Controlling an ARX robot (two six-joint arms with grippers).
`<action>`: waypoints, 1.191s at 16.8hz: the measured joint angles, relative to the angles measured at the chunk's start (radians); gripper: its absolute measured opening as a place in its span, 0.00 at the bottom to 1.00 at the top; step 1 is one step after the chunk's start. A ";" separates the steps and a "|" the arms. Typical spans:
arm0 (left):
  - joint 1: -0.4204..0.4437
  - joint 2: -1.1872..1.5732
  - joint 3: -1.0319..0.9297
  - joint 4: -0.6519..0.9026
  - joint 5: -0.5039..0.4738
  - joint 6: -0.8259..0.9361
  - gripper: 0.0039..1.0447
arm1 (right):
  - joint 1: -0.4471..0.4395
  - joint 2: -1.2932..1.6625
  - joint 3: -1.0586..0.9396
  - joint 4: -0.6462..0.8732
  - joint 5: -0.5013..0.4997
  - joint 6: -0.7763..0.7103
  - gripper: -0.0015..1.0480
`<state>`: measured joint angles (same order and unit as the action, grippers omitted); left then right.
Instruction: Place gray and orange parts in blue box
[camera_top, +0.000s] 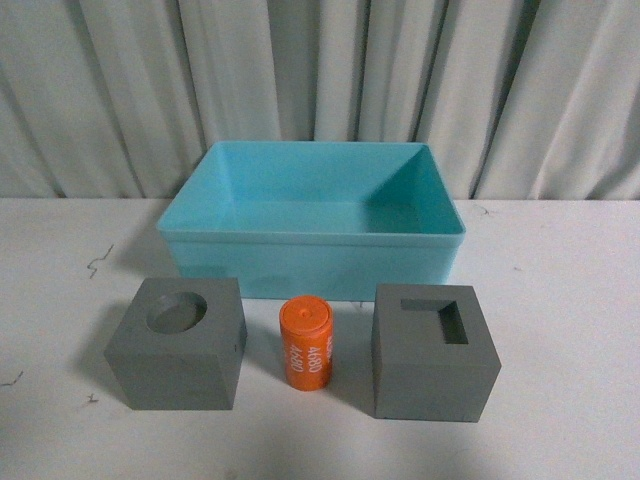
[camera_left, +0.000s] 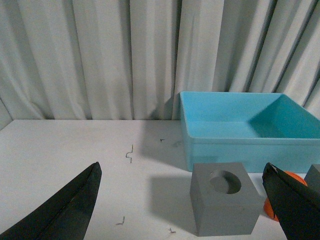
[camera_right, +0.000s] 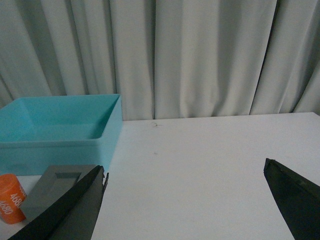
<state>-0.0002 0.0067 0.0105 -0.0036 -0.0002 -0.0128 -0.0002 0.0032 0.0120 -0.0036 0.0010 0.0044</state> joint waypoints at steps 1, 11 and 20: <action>0.000 0.000 0.000 0.000 0.000 0.000 0.94 | 0.000 0.000 0.000 0.000 0.000 0.000 0.94; 0.000 0.000 0.000 0.000 0.000 0.000 0.94 | 0.000 0.000 0.000 0.000 0.000 0.000 0.94; 0.000 0.000 0.000 0.000 0.000 0.000 0.94 | 0.000 0.000 0.000 0.000 0.000 0.000 0.94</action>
<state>-0.0002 0.0067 0.0105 -0.0032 -0.0002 -0.0128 -0.0002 0.0032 0.0120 -0.0036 0.0010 0.0044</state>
